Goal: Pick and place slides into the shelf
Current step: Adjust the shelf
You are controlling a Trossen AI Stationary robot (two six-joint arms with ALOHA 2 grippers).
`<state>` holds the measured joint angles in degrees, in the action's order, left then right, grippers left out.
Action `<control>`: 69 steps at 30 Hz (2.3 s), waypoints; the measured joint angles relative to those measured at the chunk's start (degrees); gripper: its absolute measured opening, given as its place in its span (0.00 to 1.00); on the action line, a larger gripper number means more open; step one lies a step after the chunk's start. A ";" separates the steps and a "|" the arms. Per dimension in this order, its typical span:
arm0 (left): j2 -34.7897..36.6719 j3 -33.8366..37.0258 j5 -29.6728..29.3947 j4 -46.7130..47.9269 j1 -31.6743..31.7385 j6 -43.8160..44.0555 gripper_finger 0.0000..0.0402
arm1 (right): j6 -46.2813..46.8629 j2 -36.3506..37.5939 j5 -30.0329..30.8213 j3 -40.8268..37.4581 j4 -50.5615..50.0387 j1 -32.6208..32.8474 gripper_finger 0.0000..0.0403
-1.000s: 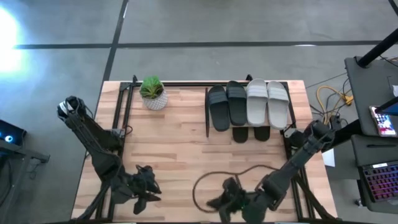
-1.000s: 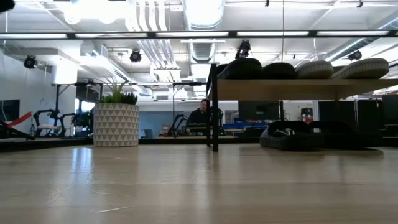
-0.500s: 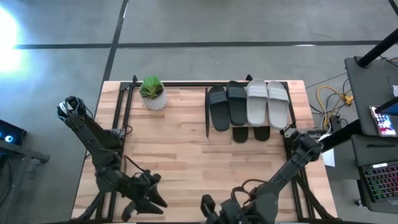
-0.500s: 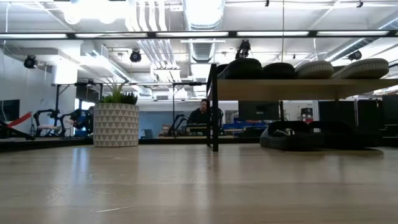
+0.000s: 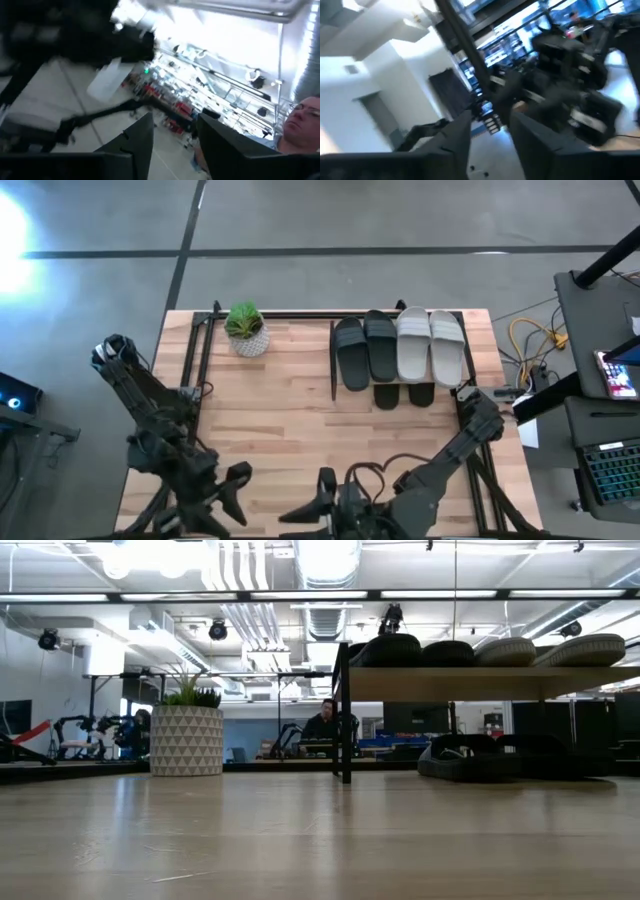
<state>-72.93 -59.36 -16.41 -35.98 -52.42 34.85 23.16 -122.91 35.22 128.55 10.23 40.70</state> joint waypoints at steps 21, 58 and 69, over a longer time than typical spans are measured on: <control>6.31 -12.32 9.53 16.11 0.07 -12.72 0.50 | -6.76 -0.05 3.86 6.49 3.15 -2.35 0.64; 7.95 -10.45 13.32 32.56 17.93 -11.87 0.49 | 9.36 9.95 1.12 6.21 -50.78 -4.82 0.64; 10.10 -7.72 24.99 42.85 37.97 -16.26 0.49 | 5.53 13.22 -10.96 1.26 -63.55 -21.30 0.64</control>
<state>-62.82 -67.08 8.58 6.87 -14.46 18.60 28.70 -109.69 24.25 129.81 -53.32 19.40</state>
